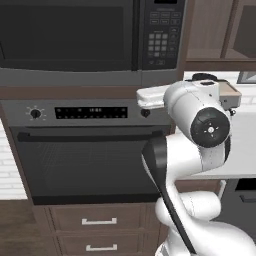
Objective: Open the microwave, place the bowl with waffle inside the microwave, then close the microwave door and turn it on.
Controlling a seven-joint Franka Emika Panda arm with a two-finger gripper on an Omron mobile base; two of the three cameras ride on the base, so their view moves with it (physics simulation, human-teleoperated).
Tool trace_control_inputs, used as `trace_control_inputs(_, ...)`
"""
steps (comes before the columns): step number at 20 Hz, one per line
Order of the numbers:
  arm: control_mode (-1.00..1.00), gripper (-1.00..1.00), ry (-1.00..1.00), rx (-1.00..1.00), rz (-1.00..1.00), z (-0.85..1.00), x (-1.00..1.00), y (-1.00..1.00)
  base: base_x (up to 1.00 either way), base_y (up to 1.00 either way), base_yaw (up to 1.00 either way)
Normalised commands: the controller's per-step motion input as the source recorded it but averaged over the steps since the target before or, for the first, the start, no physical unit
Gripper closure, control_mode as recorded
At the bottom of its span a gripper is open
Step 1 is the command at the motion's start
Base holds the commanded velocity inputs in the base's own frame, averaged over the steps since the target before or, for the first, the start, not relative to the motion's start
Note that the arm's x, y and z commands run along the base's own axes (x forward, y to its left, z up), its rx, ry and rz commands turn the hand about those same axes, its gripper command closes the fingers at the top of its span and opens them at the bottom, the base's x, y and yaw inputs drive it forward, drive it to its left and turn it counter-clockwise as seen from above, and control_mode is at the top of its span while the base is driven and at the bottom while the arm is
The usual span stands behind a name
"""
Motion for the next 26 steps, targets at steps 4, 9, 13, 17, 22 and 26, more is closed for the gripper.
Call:
trace_control_inputs(4,-1.0,-1.0,0.0,-0.01,0.0,0.25,0.01,0.5,0.0,0.0,0.0)
trace_control_inputs(9,-1.0,-1.0,-0.08,0.0,0.09,-0.01,0.2,0.04,0.0,0.0,0.0)
trace_control_inputs(13,-1.0,-1.0,-0.2,0.01,0.16,0.0,0.3,0.0,0.0,0.0,0.0)
trace_control_inputs(17,-1.0,-1.0,0.12,0.0,-0.01,0.17,0.35,0.1,0.0,0.0,0.0)
trace_control_inputs(22,-1.0,-1.0,0.24,-0.03,-0.05,0.43,0.19,0.15,0.0,0.0,0.0)
trace_control_inputs(26,-1.0,-1.0,0.05,0.0,0.0,0.38,0.0,0.02,0.0,0.0,0.0)
